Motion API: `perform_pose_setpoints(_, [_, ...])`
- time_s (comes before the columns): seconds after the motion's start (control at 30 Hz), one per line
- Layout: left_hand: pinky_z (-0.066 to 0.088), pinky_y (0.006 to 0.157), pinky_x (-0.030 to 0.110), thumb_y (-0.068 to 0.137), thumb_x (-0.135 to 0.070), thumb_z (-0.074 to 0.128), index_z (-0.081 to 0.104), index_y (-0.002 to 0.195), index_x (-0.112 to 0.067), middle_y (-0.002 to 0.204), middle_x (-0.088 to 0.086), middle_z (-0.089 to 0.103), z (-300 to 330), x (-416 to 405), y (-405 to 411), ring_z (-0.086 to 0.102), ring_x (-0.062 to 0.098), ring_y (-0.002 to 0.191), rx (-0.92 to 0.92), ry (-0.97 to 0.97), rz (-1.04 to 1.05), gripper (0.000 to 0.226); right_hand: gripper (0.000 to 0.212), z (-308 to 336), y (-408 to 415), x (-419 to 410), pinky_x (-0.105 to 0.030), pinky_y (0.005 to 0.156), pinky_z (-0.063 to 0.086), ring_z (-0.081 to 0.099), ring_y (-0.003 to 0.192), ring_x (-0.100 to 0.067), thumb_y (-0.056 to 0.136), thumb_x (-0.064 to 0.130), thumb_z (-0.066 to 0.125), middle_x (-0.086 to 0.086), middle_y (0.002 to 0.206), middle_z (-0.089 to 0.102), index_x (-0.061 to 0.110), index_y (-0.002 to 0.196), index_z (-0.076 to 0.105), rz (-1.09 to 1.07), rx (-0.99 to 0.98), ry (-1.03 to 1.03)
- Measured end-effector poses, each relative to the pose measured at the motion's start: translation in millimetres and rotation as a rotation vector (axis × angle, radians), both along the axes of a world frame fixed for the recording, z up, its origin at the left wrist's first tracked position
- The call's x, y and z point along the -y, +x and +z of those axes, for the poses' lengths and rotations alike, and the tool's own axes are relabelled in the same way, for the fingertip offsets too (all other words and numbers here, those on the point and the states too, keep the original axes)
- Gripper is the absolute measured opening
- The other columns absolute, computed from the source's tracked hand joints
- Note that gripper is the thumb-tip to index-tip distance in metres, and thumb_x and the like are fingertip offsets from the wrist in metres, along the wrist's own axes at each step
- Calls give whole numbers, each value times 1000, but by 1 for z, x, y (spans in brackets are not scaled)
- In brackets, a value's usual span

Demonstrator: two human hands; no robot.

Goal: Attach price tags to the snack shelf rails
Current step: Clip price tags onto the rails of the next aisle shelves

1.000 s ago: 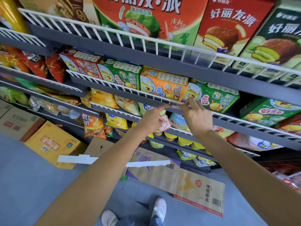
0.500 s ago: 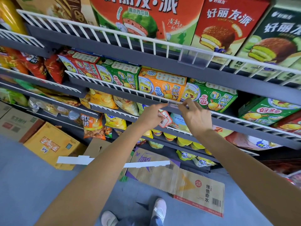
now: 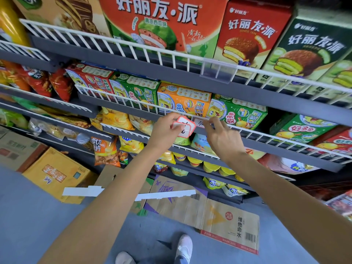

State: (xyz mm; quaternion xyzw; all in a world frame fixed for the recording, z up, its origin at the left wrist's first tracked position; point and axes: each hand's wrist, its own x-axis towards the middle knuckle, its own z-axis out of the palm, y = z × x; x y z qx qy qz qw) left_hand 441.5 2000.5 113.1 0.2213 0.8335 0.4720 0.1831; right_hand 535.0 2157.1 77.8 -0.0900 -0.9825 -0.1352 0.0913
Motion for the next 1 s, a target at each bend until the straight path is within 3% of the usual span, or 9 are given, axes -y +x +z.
perform_pose_setpoints(0.1, [53, 87, 39, 89, -8, 58, 59, 111, -5, 107, 10, 68, 9, 2, 2, 64, 23, 96, 35, 46, 33, 23, 38, 7, -1, 4, -31, 43, 40, 63, 80, -33, 76, 8, 68, -14, 111, 55, 7, 114, 60, -35, 19, -225])
perform_pose_setpoints(0.17, [53, 86, 39, 89, -10, 59, 58, 111, -5, 109, 10, 67, 15, 4, 3, 63, 22, 97, 56, 69, 66, 23, 26, 20, -4, 9, -37, 61, 48, 62, 87, -32, 94, 18, 49, -11, 117, 53, 11, 117, 59, -92, -23, -563])
perform_pose_setpoints(0.23, [52, 87, 40, 88, -12, 60, 57, 110, -7, 108, 10, 67, 24, 6, 2, 63, 24, 97, 67, 87, 88, 23, 25, 44, -5, 16, -31, 69, 48, 62, 83, -17, 98, 22, 43, -4, 101, 65, 12, 103, 66, -102, -158, -1014])
perform_pose_setpoints(0.3, [50, 90, 44, 87, -13, 61, 58, 108, -7, 106, 10, 67, 36, 6, 2, 63, 26, 98, 52, 98, 62, 21, 24, 69, -6, 21, -13, 61, 40, 54, 63, 4, 98, 23, 46, 16, 74, 65, 14, 90, 67, -66, -233, -1268])
perform_pose_setpoints(0.5, [47, 82, 33, 88, -15, 61, 56, 96, -13, 102, 7, 67, 80, -4, 7, 62, 22, 95, -143, 62, -47, 10, 9, 121, -4, 16, -9, 57, 37, 49, 52, 6, 87, 8, 63, 19, 63, 58, 7, 91, 71, 10, -309, -1222])
perform_pose_setpoints(0.6, [50, 83, 40, 88, -16, 60, 56, 101, -11, 102, 6, 68, 97, -8, 12, 63, 21, 92, -184, 86, -53, 14, 2, 143, -1, 14, -21, 60, 45, 50, 56, -2, 83, 9, 69, 9, 61, 61, 10, 80, 69, -12, -346, -1274])
perform_pose_setpoints(0.67, [52, 82, 43, 89, -16, 60, 57, 102, -9, 99, 7, 69, 106, -9, 15, 65, 20, 89, -163, 106, -45, 15, 11, 154, 2, 12, -28, 64, 48, 54, 60, -10, 79, 11, 73, -2, 64, 62, 14, 71, 65, -11, -398, -1279])
perform_pose_setpoints(0.87, [53, 86, 44, 87, -9, 60, 59, 107, -8, 100, 7, 70, 122, -10, 14, 66, 20, 90, -125, 175, -4, 20, 12, 179, 11, 10, -10, 50, 36, 44, 49, 1, 76, 13, 75, 5, 58, 57, 9, 69, 65, 5, -555, -1240])
perform_pose_setpoints(1.0, [51, 91, 45, 87, -9, 61, 53, 125, -9, 111, 10, 67, 128, -18, 13, 64, 23, 101, -69, 177, 9, 39, 11, 188, 6, 1, -10, 52, 35, 45, 54, 0, 82, 15, 70, 11, 65, 58, 16, 72, 64, -68, -662, -1063])
